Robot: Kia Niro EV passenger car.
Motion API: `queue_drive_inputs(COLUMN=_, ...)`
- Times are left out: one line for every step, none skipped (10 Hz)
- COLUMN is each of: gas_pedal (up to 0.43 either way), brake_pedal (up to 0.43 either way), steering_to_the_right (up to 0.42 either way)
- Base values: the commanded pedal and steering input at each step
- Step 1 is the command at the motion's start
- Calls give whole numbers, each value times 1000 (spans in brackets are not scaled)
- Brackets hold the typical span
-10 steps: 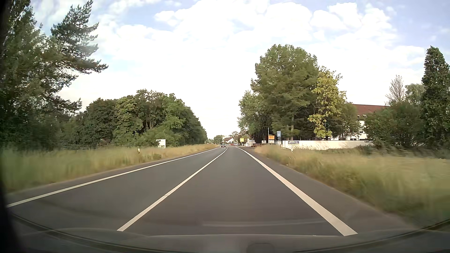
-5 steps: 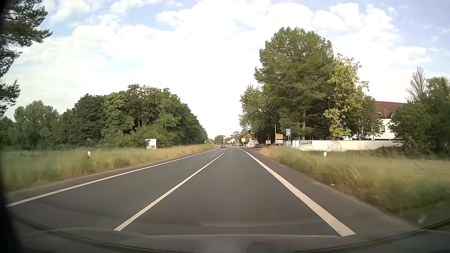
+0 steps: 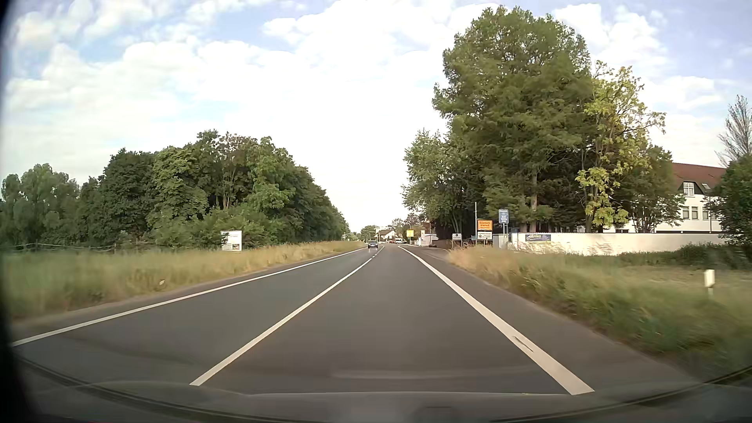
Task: Follow the waypoints while adhering to traffic rules and regulations
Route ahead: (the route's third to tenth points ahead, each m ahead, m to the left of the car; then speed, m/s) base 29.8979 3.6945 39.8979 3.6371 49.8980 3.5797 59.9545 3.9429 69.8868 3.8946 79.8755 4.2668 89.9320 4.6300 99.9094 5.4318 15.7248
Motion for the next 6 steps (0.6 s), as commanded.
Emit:
queue_drive_inputs(gas_pedal=0, brake_pedal=280, steering_to_the_right=-4)
queue_drive_inputs(gas_pedal=0, brake_pedal=274, steering_to_the_right=-4)
queue_drive_inputs(gas_pedal=0, brake_pedal=274, steering_to_the_right=-3)
queue_drive_inputs(gas_pedal=0, brake_pedal=274, steering_to_the_right=-4)
queue_drive_inputs(gas_pedal=0, brake_pedal=274, steering_to_the_right=-3)
queue_drive_inputs(gas_pedal=0, brake_pedal=274, steering_to_the_right=-3)
